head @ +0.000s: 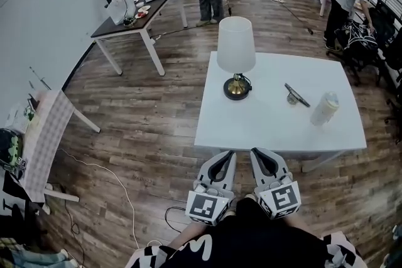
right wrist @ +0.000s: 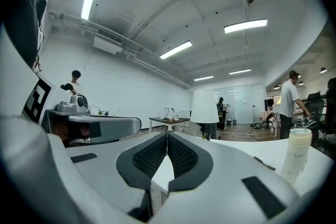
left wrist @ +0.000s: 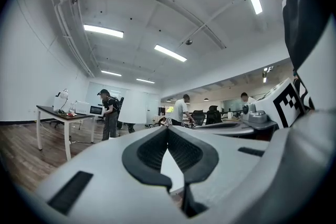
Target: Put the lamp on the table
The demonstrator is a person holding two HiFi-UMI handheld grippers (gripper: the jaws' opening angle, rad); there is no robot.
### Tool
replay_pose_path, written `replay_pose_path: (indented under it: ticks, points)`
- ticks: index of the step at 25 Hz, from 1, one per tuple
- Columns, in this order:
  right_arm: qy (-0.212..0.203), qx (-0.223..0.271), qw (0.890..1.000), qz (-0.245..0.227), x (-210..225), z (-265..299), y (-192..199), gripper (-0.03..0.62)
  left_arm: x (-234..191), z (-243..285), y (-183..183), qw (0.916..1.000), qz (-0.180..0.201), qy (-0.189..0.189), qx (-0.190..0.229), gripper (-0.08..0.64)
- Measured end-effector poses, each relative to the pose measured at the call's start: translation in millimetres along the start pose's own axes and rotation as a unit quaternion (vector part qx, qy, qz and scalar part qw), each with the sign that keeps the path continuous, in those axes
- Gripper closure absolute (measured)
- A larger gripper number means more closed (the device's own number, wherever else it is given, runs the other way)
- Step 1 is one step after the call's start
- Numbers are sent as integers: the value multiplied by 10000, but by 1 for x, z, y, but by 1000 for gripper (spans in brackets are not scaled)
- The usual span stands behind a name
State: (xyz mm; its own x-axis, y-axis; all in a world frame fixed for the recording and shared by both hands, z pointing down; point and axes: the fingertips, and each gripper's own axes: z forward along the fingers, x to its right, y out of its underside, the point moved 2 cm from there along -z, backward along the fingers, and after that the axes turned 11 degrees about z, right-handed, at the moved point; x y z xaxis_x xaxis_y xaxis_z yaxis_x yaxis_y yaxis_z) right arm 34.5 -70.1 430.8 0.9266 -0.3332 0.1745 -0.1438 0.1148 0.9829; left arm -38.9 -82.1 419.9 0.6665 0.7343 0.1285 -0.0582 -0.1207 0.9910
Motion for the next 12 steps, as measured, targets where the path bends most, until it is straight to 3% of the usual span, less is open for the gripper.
replay_pose_path:
  ticks: [5, 12]
  points:
    - [50, 146, 9998, -84, -10, -14, -12, 572, 10, -11, -6, 9998, 98, 120, -89, 555]
    - [48, 71, 9999, -127, -24, -32, 9, 572, 25, -26, -5, 9997, 38, 208, 78, 555]
